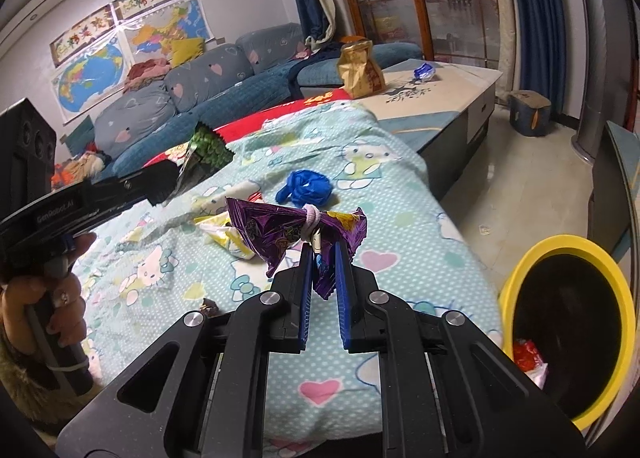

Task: Collect trash
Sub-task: 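Carry the green wrapper and purple wrapper over the yellow bin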

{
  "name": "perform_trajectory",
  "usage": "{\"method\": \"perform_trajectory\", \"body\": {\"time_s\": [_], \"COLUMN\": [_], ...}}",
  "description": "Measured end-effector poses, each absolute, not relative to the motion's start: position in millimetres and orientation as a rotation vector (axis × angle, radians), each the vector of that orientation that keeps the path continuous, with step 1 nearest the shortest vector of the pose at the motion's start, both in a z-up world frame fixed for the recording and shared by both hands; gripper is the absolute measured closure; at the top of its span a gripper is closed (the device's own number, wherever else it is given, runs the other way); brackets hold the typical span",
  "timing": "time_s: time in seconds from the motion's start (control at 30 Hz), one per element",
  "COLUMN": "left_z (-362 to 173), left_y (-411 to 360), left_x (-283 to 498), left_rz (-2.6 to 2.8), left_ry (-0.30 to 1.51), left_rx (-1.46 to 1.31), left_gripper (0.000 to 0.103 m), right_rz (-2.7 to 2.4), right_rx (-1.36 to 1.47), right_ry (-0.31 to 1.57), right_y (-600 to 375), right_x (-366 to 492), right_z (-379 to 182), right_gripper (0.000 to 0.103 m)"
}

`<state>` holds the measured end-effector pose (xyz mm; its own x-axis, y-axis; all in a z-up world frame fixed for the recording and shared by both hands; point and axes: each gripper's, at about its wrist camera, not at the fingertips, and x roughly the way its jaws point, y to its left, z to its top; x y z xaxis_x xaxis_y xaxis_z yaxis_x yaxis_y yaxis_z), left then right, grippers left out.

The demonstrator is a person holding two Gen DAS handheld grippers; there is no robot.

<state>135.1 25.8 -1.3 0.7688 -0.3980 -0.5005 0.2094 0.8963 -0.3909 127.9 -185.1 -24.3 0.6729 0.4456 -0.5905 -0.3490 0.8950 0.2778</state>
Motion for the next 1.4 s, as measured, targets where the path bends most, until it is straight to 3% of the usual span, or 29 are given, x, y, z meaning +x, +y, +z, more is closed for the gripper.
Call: {"method": "perform_trajectory", "body": {"time_s": [1.4], "left_z": [-12.1], "left_y": [-107.8], "left_x": [137.0], "left_rz": [-0.550], "left_ry": [0.678], "left_rx": [-0.140], "left_gripper": [0.077], "right_rz": [0.105], "right_rx": [0.262], "right_ry": [0.676], "right_y": [-328.6], "right_x": [133.7], "right_z": [-34.6], "right_gripper": [0.095]}}
